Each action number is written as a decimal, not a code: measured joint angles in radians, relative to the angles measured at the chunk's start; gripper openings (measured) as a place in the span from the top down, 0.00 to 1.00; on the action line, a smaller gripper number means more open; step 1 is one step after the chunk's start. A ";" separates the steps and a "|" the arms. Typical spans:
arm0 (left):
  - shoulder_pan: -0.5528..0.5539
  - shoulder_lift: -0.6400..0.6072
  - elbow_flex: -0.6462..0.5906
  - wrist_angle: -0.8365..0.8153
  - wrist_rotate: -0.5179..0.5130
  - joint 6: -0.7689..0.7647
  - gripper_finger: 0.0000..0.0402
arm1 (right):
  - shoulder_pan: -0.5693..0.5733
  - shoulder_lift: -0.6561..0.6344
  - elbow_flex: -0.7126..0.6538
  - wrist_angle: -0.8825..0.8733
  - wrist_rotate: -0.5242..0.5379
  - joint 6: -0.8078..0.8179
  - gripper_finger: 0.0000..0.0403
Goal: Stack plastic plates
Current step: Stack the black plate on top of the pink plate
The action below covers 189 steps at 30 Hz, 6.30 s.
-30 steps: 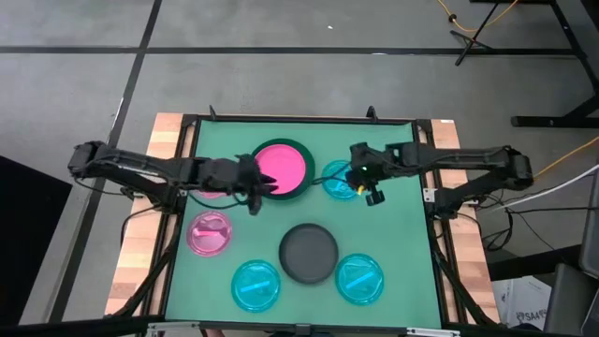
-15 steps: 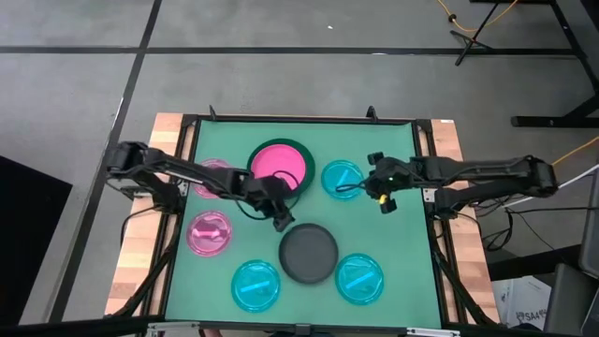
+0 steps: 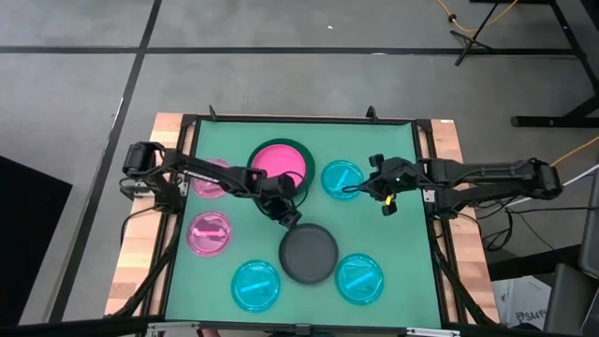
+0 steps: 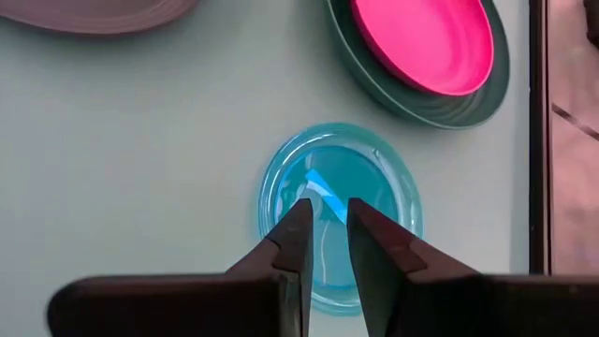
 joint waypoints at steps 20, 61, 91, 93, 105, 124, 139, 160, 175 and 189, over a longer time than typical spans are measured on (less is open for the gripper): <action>0.028 0.000 0.000 0.030 -0.171 -0.081 0.73 | 0.000 0.001 0.000 0.013 0.000 -0.002 0.85; -0.093 0.129 -0.001 0.095 -0.284 -0.261 0.73 | 0.000 0.001 0.000 0.043 -0.053 -0.128 0.85; -0.073 0.214 0.001 0.117 -0.123 -0.325 0.79 | 0.000 0.001 0.000 0.042 -0.053 -0.129 0.85; -0.073 0.215 0.001 0.121 -0.123 -0.324 0.83 | 0.000 0.001 0.000 0.042 -0.052 -0.129 0.85; -0.075 0.219 0.000 0.160 -0.120 -0.305 0.98 | 0.000 0.001 0.000 0.043 -0.053 -0.129 0.85; 0.009 0.131 -0.003 0.187 -0.045 -0.164 0.98 | 0.000 0.001 0.000 0.043 -0.052 -0.129 0.85; 0.276 -0.112 -0.001 -0.064 -0.054 0.168 0.98 | 0.000 0.001 0.000 0.048 -0.052 -0.129 0.85; 0.591 -0.154 -0.001 -0.216 -0.019 0.549 0.98 | -0.002 0.001 0.000 0.063 -0.044 -0.129 0.85; 0.682 -0.154 -0.001 -0.344 -0.123 0.668 0.98 | -0.002 0.002 0.000 0.063 -0.044 -0.129 0.85; 0.680 -0.153 -0.031 -0.353 -0.238 0.655 0.98 | -0.002 0.002 0.000 0.064 -0.044 -0.129 0.85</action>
